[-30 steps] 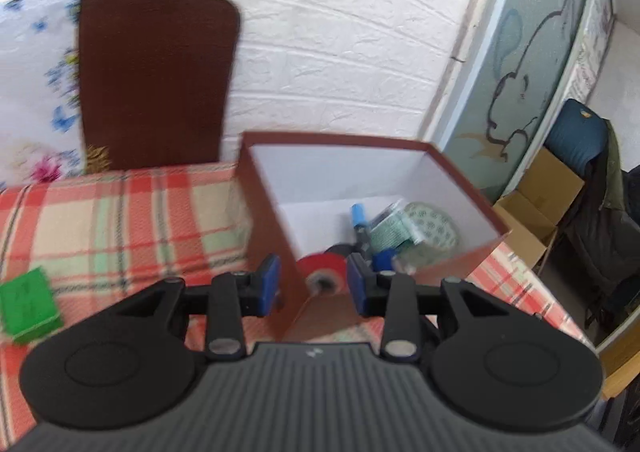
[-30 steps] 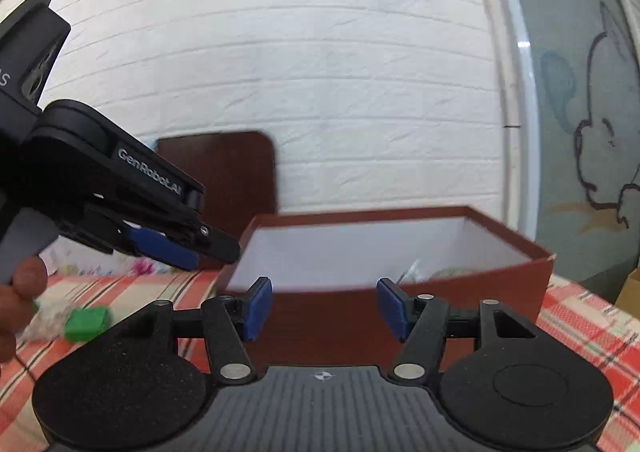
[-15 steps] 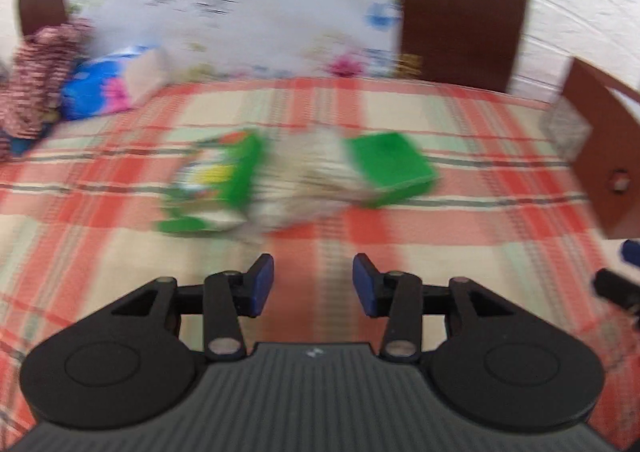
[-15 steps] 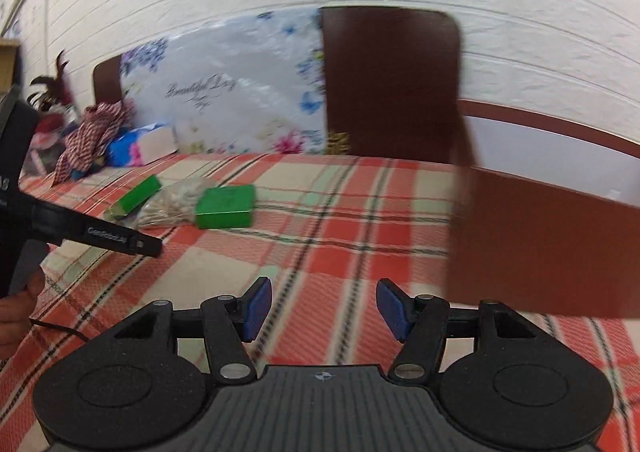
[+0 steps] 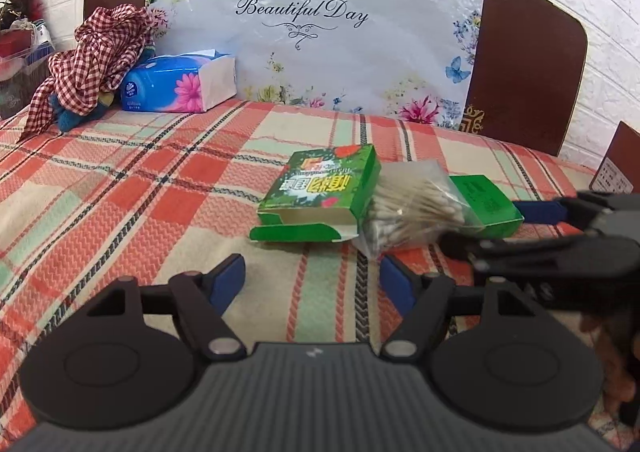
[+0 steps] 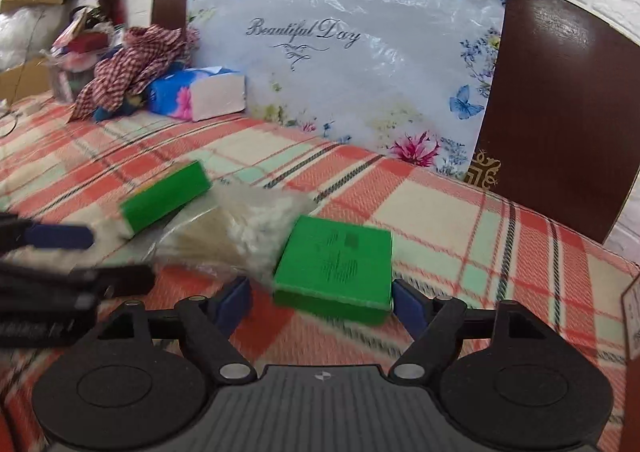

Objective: Organize objects
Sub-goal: 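Withdraw the left gripper from the box toward the green box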

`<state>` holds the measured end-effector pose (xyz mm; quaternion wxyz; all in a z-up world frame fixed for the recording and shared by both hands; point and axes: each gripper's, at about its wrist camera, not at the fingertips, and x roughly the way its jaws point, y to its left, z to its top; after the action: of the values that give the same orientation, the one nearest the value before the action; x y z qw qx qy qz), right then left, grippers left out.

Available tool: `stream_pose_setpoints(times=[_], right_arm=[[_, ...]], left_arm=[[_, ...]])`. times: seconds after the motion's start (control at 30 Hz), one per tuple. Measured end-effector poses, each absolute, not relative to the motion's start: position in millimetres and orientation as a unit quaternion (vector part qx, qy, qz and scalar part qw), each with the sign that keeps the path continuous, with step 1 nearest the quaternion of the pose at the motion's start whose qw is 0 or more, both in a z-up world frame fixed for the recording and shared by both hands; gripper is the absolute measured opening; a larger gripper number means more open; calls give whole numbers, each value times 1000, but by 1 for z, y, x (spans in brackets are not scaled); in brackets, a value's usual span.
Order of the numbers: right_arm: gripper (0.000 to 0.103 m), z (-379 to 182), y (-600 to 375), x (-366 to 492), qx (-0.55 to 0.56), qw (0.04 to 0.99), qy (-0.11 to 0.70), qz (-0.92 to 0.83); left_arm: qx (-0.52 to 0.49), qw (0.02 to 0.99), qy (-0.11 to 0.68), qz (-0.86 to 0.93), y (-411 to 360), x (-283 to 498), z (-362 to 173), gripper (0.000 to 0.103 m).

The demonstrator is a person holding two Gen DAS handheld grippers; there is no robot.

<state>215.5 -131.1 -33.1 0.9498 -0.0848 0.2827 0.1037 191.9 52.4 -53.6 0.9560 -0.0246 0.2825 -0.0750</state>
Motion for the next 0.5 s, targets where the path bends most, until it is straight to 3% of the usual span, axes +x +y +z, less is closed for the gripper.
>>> stream_pose_setpoints(times=[0.03, 0.07, 0.23, 0.5], right_arm=[[62, -33, -134, 221, -71, 949, 289, 107], [60, -32, -139, 222, -56, 949, 292, 107], [60, -34, -167, 185, -39, 952, 294, 75], [60, -33, -234, 58, 7, 951, 310, -13]], left_arm=[[-26, 956, 283, -75, 53, 191, -54, 76], [-27, 956, 283, -75, 54, 190, -55, 76], [-18, 956, 284, -74, 51, 191, -56, 77], [12, 955, 290, -62, 42, 191, -54, 79]])
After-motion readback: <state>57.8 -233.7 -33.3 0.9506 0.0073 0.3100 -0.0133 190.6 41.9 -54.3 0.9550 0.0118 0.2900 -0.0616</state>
